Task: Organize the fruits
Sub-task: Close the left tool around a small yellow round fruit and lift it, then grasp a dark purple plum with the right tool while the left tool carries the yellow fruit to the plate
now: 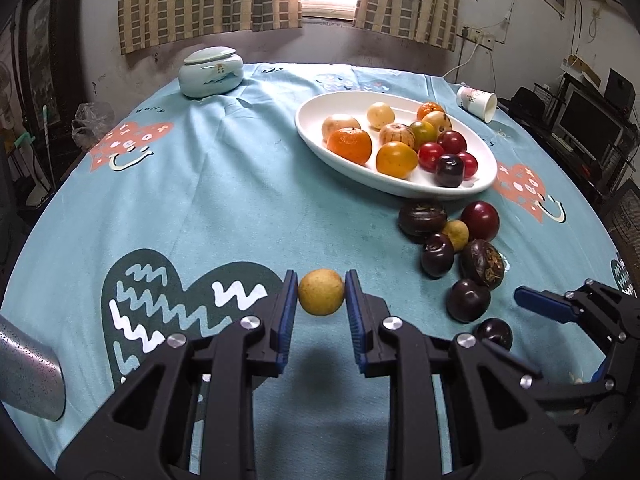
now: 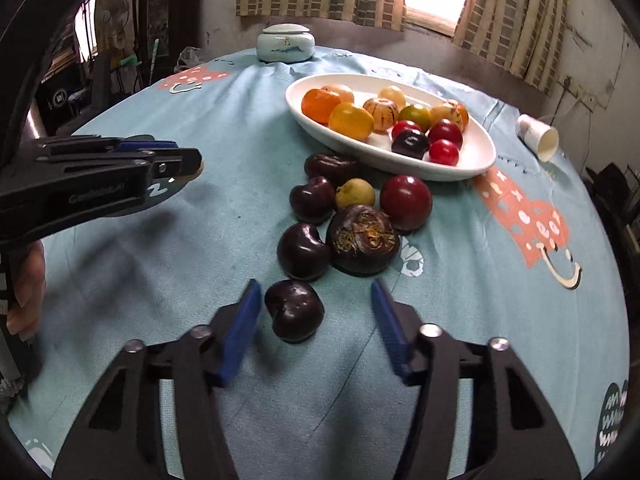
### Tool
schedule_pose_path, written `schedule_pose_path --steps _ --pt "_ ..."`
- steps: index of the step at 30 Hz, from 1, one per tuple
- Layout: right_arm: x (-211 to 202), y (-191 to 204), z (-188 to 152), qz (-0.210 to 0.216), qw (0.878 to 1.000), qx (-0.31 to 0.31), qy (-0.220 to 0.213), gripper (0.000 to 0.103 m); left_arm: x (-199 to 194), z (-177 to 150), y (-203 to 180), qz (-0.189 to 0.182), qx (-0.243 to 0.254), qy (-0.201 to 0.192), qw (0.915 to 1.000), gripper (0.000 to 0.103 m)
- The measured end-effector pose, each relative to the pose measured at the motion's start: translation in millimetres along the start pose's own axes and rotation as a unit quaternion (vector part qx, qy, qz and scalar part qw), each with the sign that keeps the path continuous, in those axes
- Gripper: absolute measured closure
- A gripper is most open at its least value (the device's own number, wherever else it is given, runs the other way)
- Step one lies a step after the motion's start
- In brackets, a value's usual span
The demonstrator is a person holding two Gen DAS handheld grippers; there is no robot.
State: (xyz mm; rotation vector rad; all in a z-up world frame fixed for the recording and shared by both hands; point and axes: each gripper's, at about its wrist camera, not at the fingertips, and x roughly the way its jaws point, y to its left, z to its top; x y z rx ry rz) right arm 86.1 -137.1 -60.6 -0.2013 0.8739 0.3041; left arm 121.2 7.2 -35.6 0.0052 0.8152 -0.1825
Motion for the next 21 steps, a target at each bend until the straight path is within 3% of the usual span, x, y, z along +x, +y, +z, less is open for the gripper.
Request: schedule_pose_path --steps 4,9,15,21 --pt "2.6 5.1 -0.7 0.012 1.0 -0.007 0.008 0.055 3.3 -0.7 -1.9 -0.001 0.003 0.007 1.0 0.078" --pt "7.6 6.6 -1.2 0.046 0.999 -0.008 0.022 0.072 11.6 -2.9 -6.5 0.001 0.012 0.022 0.9997 0.078" --pt "5.8 6.7 -0.6 0.05 0.999 -0.002 0.019 0.074 18.5 -6.0 -9.2 0.005 0.017 0.035 0.9992 0.078" --pt "-19.0 -17.2 12.3 0.041 0.998 0.042 -0.032 0.075 13.8 11.6 -9.5 0.006 0.008 0.025 0.9996 0.078"
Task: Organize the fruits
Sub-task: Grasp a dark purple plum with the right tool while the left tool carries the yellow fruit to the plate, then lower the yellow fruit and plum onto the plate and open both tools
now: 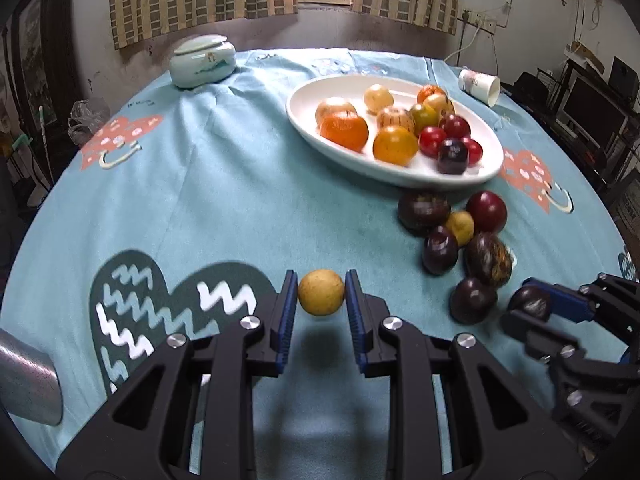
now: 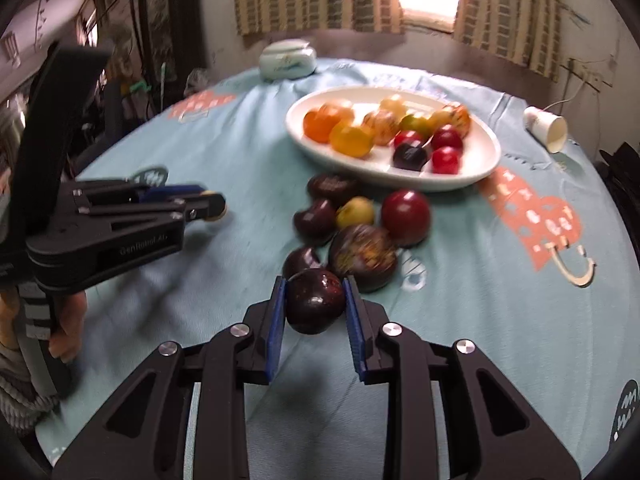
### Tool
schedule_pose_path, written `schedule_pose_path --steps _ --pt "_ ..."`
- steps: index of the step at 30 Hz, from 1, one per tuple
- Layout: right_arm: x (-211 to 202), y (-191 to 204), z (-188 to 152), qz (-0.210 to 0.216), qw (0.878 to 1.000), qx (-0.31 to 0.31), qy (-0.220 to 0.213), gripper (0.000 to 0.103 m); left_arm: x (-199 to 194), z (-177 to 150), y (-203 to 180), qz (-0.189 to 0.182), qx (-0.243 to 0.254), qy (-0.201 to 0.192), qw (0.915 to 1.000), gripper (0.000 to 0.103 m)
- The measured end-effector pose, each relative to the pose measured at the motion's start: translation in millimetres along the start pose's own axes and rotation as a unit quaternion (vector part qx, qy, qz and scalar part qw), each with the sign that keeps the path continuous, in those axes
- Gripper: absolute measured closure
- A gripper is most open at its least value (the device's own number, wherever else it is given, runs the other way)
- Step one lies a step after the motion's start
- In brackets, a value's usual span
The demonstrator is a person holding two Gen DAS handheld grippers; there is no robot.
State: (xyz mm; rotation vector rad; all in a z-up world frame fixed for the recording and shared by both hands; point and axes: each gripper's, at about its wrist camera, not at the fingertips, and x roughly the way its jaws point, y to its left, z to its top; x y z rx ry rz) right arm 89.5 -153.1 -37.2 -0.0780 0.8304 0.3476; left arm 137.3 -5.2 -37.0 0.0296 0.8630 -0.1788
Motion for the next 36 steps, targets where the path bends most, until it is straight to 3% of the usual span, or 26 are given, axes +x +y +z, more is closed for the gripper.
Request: schedule_pose_path --steps 3,8,14,19,24,36 --pt "-23.7 -17.9 22.0 -0.007 1.0 0.014 -0.025 0.075 -10.9 26.4 -0.2 -0.005 0.001 -0.013 0.9999 0.078" --pt "-68.6 -52.7 81.7 -0.047 0.994 0.03 -0.092 0.074 -35.5 86.3 -10.0 0.011 0.018 -0.071 0.9972 0.079" --pt "-63.0 -91.5 135.6 -0.054 0.987 0.078 -0.133 0.074 -17.7 134.3 -24.2 0.003 0.017 -0.093 0.9955 0.078" --pt "-9.6 -110.3 151.3 -0.038 0.987 0.109 -0.114 0.074 31.7 150.8 -30.0 0.002 0.007 -0.072 0.9974 0.078" --pt "47.1 -105.3 146.8 -0.041 0.994 0.084 -0.06 0.075 73.7 152.4 -31.3 0.006 0.012 -0.04 0.9991 0.078" --pt "87.1 -101.8 131.5 -0.052 0.996 0.072 -0.017 0.075 97.7 144.7 -28.4 0.025 0.009 -0.026 0.9993 0.078"
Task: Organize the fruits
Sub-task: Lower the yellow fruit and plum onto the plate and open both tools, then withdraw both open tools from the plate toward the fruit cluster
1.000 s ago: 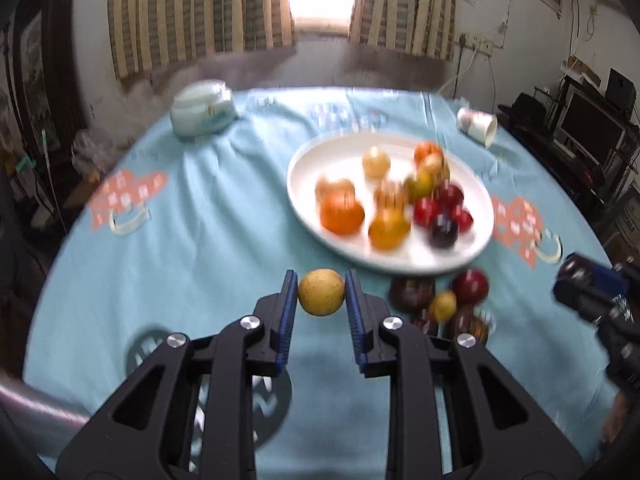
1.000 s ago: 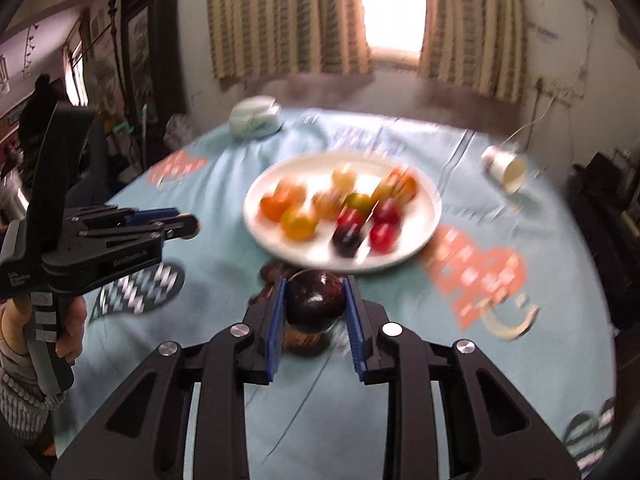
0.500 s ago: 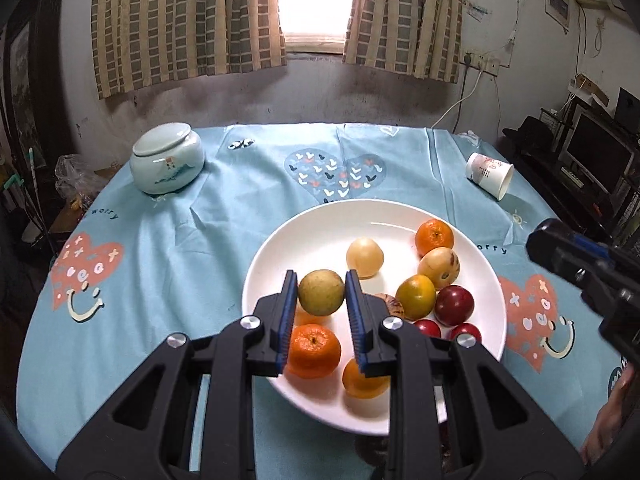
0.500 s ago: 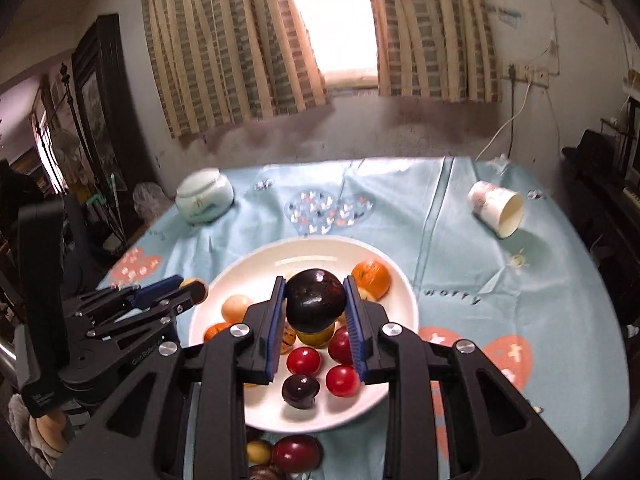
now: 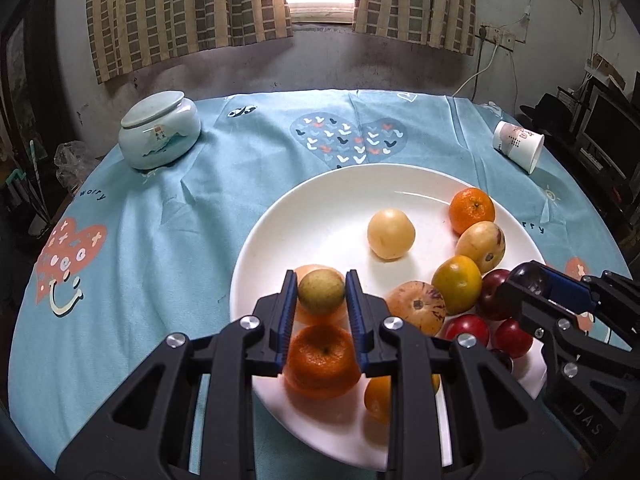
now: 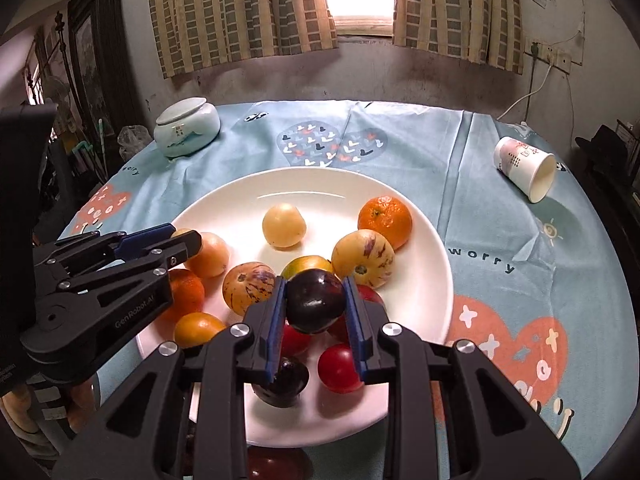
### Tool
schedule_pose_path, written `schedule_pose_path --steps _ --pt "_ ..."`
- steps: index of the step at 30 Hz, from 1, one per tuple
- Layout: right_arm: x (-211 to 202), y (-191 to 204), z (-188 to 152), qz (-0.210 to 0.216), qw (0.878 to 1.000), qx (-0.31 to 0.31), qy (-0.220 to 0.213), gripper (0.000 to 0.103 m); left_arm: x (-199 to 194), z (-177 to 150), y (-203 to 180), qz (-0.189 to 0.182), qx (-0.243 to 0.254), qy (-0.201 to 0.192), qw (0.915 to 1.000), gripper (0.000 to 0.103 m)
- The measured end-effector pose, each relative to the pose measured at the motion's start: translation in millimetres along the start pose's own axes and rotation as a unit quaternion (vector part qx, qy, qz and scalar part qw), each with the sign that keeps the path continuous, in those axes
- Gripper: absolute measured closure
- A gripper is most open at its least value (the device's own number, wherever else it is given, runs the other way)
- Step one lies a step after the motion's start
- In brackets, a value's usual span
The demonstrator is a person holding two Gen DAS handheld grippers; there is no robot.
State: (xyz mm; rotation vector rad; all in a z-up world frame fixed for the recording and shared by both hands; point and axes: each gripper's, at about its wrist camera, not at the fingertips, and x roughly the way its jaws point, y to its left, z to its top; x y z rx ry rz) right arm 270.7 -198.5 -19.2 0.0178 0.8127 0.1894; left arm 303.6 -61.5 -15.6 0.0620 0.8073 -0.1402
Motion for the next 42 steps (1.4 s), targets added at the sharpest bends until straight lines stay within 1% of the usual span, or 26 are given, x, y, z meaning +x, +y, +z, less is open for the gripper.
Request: schedule_pose_path --steps 5,6,7,8,9,11,12,13,14,15,16,18,23,25,32,34,38,42 --pt "3.0 1.3 -1.7 -0.005 1.0 -0.003 0.002 0.074 0.2 -0.5 -0.5 0.003 -0.001 -0.002 1.0 0.076" --pt "3.5 1.2 -1.8 -0.006 1.0 -0.003 0.002 0.074 -0.1 -0.6 -0.1 0.004 -0.001 -0.003 1.0 0.068" --pt "4.1 0.7 -1.6 -0.005 1.0 -0.001 0.003 0.074 -1.2 -1.0 -0.1 0.007 -0.002 -0.006 1.0 0.054" --pt "4.5 -0.1 -1.7 -0.003 1.0 0.001 0.003 0.074 -2.6 -1.3 -0.2 0.011 -0.002 -0.011 0.9999 0.049" --pt "5.1 -0.7 -1.9 -0.002 1.0 0.004 0.006 0.074 -4.6 -1.6 -0.8 0.014 0.0 -0.017 0.9997 0.046" --pt "6.4 -1.3 -1.9 -0.003 1.0 0.004 0.009 0.074 -7.5 -1.2 -4.2 0.015 0.009 -0.02 0.9996 0.046" --pt "6.4 -1.6 -2.0 -0.006 1.0 0.004 0.009 0.071 -9.0 -1.0 -5.1 0.015 0.011 -0.023 0.9996 0.044" --pt "5.8 -1.9 -2.1 -0.007 1.0 0.005 0.008 0.064 -10.9 -1.0 -5.7 0.018 0.012 -0.027 0.9994 0.041" --pt "3.9 -2.0 -2.2 -0.013 1.0 0.005 0.005 0.042 -12.3 -1.0 -6.6 0.019 0.013 -0.03 0.9993 0.041" --pt "0.2 -2.3 -2.4 -0.024 1.0 0.007 -0.008 0.041 -13.4 -0.7 -7.0 0.025 0.015 -0.032 0.9991 0.038" --pt "-2.6 -2.9 -2.5 -0.025 1.0 0.006 -0.016 0.041 -14.7 -0.2 -6.8 0.024 0.016 -0.035 0.999 0.036" --pt "-6.1 -3.2 -0.8 -0.016 1.0 0.004 -0.017 0.041 -17.0 0.4 -6.8 0.023 0.016 -0.038 0.9989 0.036" --pt "-16.5 -3.7 2.5 -0.015 0.999 0.005 -0.033 0.041 -23.3 2.6 -6.7 0.031 0.017 -0.05 0.9981 0.035" --pt "-22.1 -2.8 3.8 -0.014 0.999 0.007 -0.041 0.041 -26.8 3.5 -6.2 0.035 0.018 -0.057 0.9976 0.033" --pt "-40.6 4.4 6.5 -0.006 0.998 0.004 -0.061 0.041 -46.5 4.7 -3.5 0.039 0.012 -0.077 0.9962 0.031" --pt "-44.7 7.8 6.1 -0.004 0.998 0.001 -0.062 0.041 -54.5 3.2 -3.0 0.039 0.01 -0.081 0.9959 0.028" --pt "-57.6 12.2 1.6 0.005 0.998 0.006 -0.067 0.041 -71.0 -6.5 1.8 0.03 0.003 -0.082 0.9962 0.026" --pt "-77.1 18.0 -8.3 0.007 0.997 0.006 -0.074 0.041 -88.7 -25.8 6.2 0.036 0.004 -0.084 0.9958 0.026"
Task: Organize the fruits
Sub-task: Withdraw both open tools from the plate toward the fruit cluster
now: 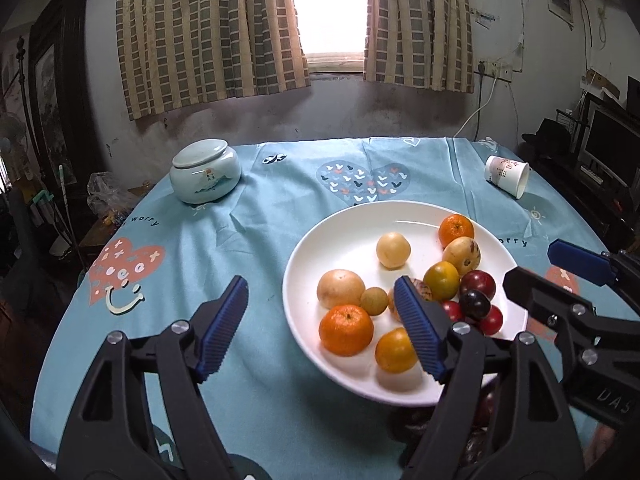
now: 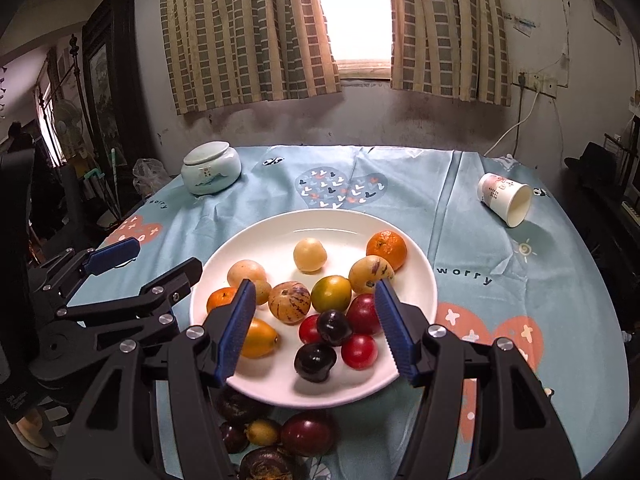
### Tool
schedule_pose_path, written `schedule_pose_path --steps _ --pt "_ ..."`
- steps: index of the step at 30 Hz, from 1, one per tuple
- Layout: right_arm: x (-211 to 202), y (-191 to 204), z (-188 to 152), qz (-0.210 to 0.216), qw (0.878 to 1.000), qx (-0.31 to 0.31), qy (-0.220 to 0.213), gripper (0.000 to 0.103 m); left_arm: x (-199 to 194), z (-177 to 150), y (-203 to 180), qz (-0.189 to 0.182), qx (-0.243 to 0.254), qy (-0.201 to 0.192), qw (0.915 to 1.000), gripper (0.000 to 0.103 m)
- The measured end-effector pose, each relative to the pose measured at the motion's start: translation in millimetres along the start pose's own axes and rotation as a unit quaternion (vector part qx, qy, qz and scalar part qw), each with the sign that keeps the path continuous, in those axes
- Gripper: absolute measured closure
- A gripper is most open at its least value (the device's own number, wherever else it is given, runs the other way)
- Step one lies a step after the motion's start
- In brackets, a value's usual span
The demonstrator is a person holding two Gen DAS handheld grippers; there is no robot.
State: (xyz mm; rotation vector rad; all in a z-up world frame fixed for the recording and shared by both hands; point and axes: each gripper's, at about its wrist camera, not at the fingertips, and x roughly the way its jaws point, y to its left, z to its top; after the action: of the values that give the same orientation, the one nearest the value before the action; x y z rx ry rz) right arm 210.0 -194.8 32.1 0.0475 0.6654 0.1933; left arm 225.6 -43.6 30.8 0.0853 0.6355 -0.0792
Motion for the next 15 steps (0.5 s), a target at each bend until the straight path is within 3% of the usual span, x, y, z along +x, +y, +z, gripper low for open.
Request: schedule_pose_path --steps 4,15 --pt "-21.8 0.5 -18.2 -0.002 1.0 0.007 -0.008 0.041 -18.4 -21.0 7.1 0.004 -0.005 0.005 1.0 0.025" --pt "-38.9 -10.6 -79.3 -0.002 0.999 0.042 0.031 0.041 -52.7 -77.5 10.6 0.02 -0.013 0.024 0.9994 0.022"
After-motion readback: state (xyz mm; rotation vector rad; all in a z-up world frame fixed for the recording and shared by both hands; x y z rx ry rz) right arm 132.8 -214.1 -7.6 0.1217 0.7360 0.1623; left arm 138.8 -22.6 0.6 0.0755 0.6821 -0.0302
